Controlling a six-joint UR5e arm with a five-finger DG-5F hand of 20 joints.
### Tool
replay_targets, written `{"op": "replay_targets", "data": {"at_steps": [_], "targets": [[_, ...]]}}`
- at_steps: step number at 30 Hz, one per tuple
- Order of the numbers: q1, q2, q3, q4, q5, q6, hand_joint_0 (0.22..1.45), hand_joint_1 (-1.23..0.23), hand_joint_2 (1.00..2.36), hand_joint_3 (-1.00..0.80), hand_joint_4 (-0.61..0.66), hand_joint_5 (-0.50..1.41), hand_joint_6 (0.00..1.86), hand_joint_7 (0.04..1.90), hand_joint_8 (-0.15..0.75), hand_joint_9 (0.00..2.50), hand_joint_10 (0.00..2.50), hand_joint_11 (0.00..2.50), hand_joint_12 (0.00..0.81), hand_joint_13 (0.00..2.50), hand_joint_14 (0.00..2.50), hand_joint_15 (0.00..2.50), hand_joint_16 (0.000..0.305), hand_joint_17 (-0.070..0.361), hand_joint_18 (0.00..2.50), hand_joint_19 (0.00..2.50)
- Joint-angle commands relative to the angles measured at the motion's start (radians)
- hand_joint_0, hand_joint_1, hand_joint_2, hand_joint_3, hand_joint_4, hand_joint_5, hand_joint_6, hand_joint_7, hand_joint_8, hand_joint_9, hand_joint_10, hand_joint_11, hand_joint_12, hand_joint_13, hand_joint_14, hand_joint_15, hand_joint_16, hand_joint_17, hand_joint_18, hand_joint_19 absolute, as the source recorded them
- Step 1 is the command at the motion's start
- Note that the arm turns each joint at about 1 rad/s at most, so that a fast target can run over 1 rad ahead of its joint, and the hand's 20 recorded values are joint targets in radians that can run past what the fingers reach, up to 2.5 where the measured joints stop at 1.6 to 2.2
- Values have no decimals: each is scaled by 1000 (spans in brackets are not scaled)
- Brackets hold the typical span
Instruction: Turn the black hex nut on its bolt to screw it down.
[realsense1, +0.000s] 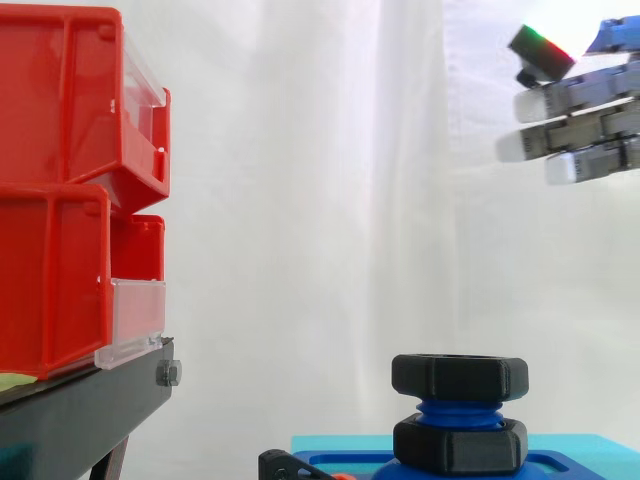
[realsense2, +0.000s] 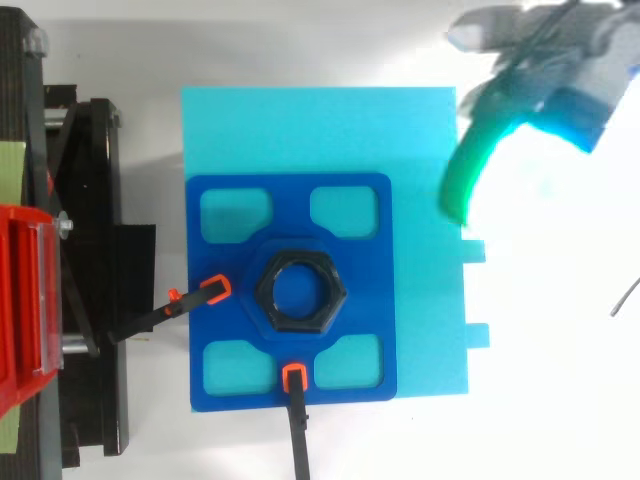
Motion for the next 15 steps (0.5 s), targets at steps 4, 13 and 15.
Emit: {"op": "replay_targets", "data": {"at_steps": [4, 13, 15], "targets": [[28, -59, 71, 54, 6, -178, 517, -531, 1000, -500, 155, -204, 501, 722, 255, 279, 0, 0, 319, 0, 0, 16, 47, 105, 0, 376], [57, -146, 148, 49, 3, -419, 517, -528, 1000, -500, 172, -194, 502, 733, 259, 280, 0, 0, 321, 0, 0, 18, 47, 106, 0, 378], [61, -148, 148, 54, 6, -463, 517, -526, 1000, -500, 173, -191, 502, 737, 259, 284, 0, 0, 322, 0, 0, 11, 47, 106, 0, 379]]}}
